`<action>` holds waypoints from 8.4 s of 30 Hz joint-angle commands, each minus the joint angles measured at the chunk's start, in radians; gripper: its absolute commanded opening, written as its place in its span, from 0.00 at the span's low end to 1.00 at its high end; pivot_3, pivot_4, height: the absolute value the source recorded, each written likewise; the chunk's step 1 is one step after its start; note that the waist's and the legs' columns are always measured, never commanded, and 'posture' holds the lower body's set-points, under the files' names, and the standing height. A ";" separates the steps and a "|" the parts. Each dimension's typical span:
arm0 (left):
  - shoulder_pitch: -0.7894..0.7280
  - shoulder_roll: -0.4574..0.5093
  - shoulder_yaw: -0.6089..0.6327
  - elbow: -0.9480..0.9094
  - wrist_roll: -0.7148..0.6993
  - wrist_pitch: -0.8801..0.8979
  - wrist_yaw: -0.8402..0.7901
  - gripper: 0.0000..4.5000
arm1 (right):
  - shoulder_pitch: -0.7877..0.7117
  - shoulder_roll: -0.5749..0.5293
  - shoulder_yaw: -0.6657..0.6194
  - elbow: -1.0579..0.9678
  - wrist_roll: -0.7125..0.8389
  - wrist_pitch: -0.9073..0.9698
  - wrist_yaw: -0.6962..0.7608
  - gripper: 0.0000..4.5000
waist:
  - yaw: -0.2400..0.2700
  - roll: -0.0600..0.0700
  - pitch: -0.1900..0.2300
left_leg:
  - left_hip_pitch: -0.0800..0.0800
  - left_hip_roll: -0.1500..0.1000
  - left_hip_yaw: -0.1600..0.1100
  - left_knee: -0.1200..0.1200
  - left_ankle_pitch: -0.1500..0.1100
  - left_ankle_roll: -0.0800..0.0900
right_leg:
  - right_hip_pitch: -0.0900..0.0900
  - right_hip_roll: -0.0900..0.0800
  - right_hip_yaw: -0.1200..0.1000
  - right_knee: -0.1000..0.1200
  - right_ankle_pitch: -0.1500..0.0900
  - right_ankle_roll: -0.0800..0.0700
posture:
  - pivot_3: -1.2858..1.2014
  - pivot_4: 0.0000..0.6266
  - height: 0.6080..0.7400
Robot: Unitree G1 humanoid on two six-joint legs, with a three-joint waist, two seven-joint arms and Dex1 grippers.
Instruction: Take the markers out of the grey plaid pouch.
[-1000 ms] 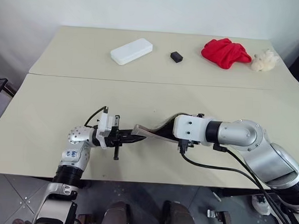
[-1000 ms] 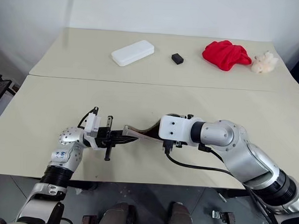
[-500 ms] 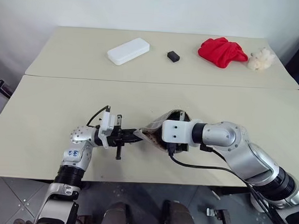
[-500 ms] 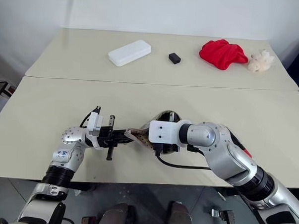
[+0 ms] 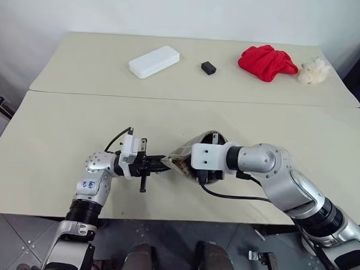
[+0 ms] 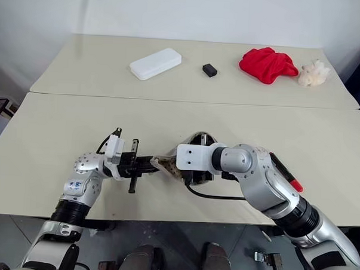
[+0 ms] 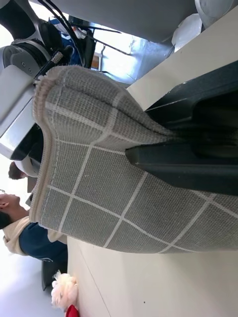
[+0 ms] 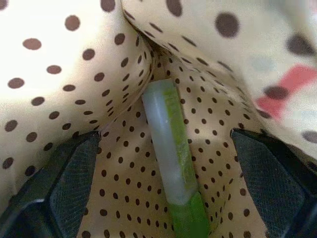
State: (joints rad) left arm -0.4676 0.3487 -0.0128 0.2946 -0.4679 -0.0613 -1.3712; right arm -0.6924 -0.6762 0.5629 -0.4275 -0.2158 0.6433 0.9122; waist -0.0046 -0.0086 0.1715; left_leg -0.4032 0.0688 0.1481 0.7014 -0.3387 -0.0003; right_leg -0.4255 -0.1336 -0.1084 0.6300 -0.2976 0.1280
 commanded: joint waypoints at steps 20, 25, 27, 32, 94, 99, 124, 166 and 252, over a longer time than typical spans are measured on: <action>0.001 0.030 -0.006 -0.077 -0.047 0.107 -0.071 0.00 | -0.079 0.103 -0.016 0.324 -0.212 -0.301 -0.255 0.94 | -0.026 0.000 0.000 | 0.000 0.000 0.000 -0.002 0.001 -0.001 | -0.001 0.000 0.000 0.000 0.000 0.000 | 0.52 0.24 1.00; -0.010 0.037 0.006 -0.076 -0.051 0.118 -0.071 0.00 | -0.060 0.107 -0.023 0.327 -0.232 -0.392 -0.251 0.64 | -0.025 0.000 0.000 | 0.000 0.000 0.000 -0.002 0.001 -0.001 | -0.001 0.000 0.000 0.000 0.000 0.000 | 0.52 0.24 1.00; -0.014 0.037 0.013 -0.078 -0.059 0.130 -0.066 0.00 | -0.057 0.100 -0.023 0.327 -0.236 -0.425 -0.234 0.64 | -0.026 0.000 0.000 | 0.000 0.000 0.000 -0.002 0.001 -0.001 | -0.001 0.000 0.000 0.000 0.000 0.000 | 0.52 0.24 1.00; -0.025 0.047 0.021 -0.085 -0.080 0.170 -0.070 0.00 | -0.043 0.087 -0.024 0.327 -0.236 -0.463 -0.184 0.64 | -0.025 0.000 0.000 | 0.000 0.000 0.000 -0.002 0.001 -0.001 | -0.001 0.000 0.000 0.000 0.000 0.000 | 0.52 0.24 1.00; -0.050 0.140 0.083 0.030 -0.114 0.263 -0.166 0.00 | 0.075 0.035 -0.322 0.115 0.191 -0.432 0.137 0.01 | -0.023 0.000 0.000 | 0.000 0.000 0.000 -0.002 0.001 -0.001 | 0.000 0.000 0.000 0.000 0.000 0.000 | 0.52 0.24 1.00; -0.082 0.099 0.002 -0.073 -0.140 0.330 -0.206 0.00 | 0.052 0.016 -0.341 0.026 0.261 -0.222 0.156 0.01 | -0.016 0.000 0.000 | 0.000 0.000 0.000 -0.001 0.001 -0.001 | 0.000 0.000 0.000 0.001 0.000 0.000 | 0.52 0.24 1.00; -0.051 0.017 -0.061 0.130 -0.049 0.039 -0.188 0.00 | -0.124 -0.274 -0.181 -0.143 0.498 0.400 0.226 0.99 | 0.000 0.000 0.000 | 0.000 0.000 0.000 0.000 0.000 0.000 | -0.001 0.000 0.001 0.001 0.000 0.000 | 0.52 0.24 1.00; 0.008 -0.058 -0.039 0.127 0.005 -0.205 -0.094 0.00 | -0.175 -0.217 0.055 -0.224 0.216 0.313 0.153 0.60 | 0.000 0.000 0.000 | 0.000 0.000 0.000 0.001 0.000 0.000 | -0.001 -0.001 0.001 0.002 0.000 0.000 | 0.52 0.24 1.00; 0.058 0.003 0.016 0.020 0.003 -0.134 -0.002 0.00 | -0.057 -0.148 -0.254 -0.060 0.412 -0.082 0.301 0.57 | -0.020 0.000 0.000 | 0.002 0.000 -0.001 0.000 0.000 0.000 | 0.001 -0.001 0.000 0.001 0.000 0.000 | 0.52 0.24 1.00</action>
State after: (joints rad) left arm -0.4063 0.3587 -0.0067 0.3208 -0.4738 -0.1778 -1.3991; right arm -0.7216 -0.8139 0.3116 -0.4516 0.2097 0.5675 1.2206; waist -0.0250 -0.0088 0.1711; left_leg -0.4016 0.0690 0.1475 0.7011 -0.3385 -0.0005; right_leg -0.4247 -0.1341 -0.1080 0.6306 -0.2977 0.1278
